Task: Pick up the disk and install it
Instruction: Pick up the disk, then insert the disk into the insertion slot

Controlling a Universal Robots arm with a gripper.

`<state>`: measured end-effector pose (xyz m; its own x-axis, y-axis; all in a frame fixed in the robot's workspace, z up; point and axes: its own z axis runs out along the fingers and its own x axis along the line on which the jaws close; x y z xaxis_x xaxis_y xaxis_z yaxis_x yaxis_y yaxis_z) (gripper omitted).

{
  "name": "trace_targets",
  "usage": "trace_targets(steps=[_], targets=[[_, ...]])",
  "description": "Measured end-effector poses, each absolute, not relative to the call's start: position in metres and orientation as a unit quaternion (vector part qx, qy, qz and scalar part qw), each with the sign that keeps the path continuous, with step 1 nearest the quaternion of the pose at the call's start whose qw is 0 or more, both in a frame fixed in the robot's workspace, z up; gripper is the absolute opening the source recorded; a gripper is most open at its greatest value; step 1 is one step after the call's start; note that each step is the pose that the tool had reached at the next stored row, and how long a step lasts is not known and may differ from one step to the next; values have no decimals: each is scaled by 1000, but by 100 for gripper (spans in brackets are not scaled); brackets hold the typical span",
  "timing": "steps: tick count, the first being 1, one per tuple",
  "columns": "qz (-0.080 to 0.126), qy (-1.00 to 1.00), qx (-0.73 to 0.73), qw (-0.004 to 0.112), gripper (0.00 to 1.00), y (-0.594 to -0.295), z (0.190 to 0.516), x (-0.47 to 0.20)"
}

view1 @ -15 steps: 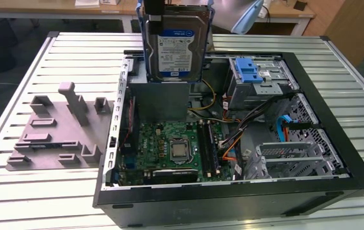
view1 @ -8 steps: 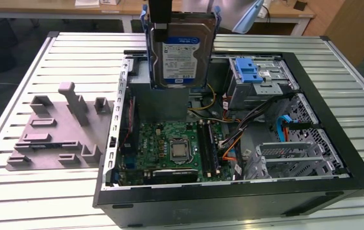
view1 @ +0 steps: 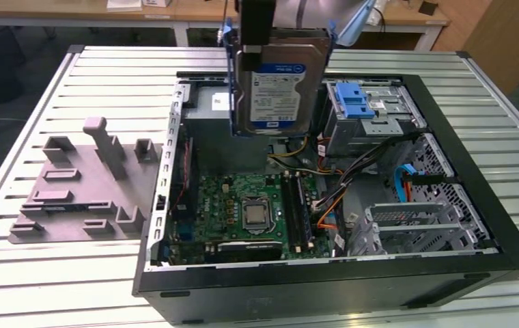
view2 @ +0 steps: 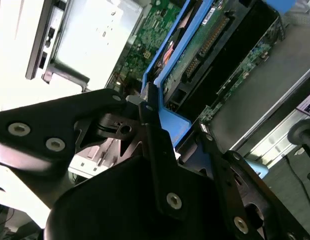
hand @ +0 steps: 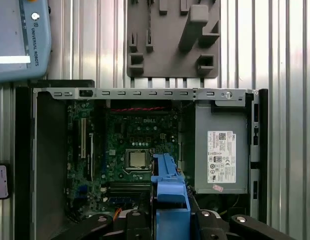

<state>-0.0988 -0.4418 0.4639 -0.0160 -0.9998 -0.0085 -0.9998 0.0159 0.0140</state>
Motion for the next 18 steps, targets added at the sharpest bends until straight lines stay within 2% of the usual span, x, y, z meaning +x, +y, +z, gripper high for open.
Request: trace_targets(steps=[18], targets=[[-8, -713, 701, 2, 36, -443, 463, -85]])
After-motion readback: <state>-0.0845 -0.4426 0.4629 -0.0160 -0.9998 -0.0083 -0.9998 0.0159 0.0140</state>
